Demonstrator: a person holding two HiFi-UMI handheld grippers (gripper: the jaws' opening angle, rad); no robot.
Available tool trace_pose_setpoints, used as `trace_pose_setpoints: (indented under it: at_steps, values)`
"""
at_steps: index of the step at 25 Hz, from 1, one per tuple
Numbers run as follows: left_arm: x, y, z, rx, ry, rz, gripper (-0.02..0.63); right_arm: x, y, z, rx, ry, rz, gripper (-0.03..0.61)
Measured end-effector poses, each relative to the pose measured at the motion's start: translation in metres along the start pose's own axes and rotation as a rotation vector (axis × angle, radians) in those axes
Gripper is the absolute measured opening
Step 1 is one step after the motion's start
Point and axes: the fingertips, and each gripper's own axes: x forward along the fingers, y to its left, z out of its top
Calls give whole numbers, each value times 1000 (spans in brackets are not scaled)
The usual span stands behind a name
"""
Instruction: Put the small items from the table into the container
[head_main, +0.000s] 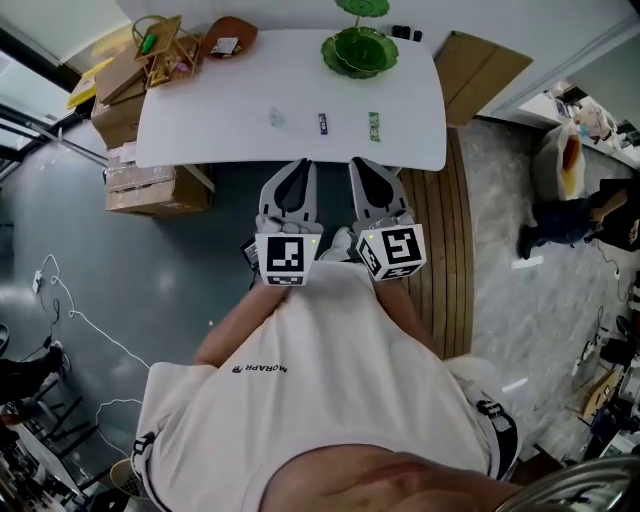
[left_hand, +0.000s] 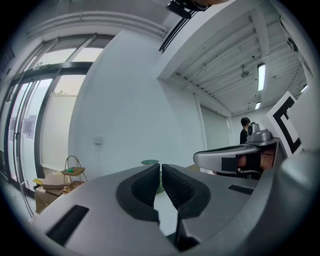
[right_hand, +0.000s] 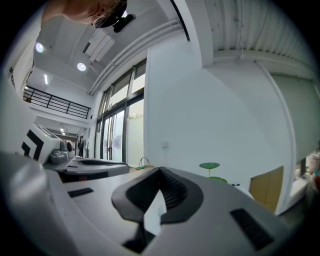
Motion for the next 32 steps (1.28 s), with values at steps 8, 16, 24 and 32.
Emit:
trace_pose_setpoints:
  at_steps: [8, 16, 24, 32]
  values:
    - [76, 0, 9, 18, 8, 50, 5, 49, -56, 9, -14, -16, 64, 5]
    - [125, 8, -5, 26, 54, 88, 5, 89, -93, -3, 7, 2, 108, 5]
    - [145, 40, -25, 40, 121, 24, 5, 123, -88, -19, 53, 40, 74, 5]
    - [153, 68, -42, 49, 169, -71, 6, 151, -71, -24, 65, 37, 32, 5]
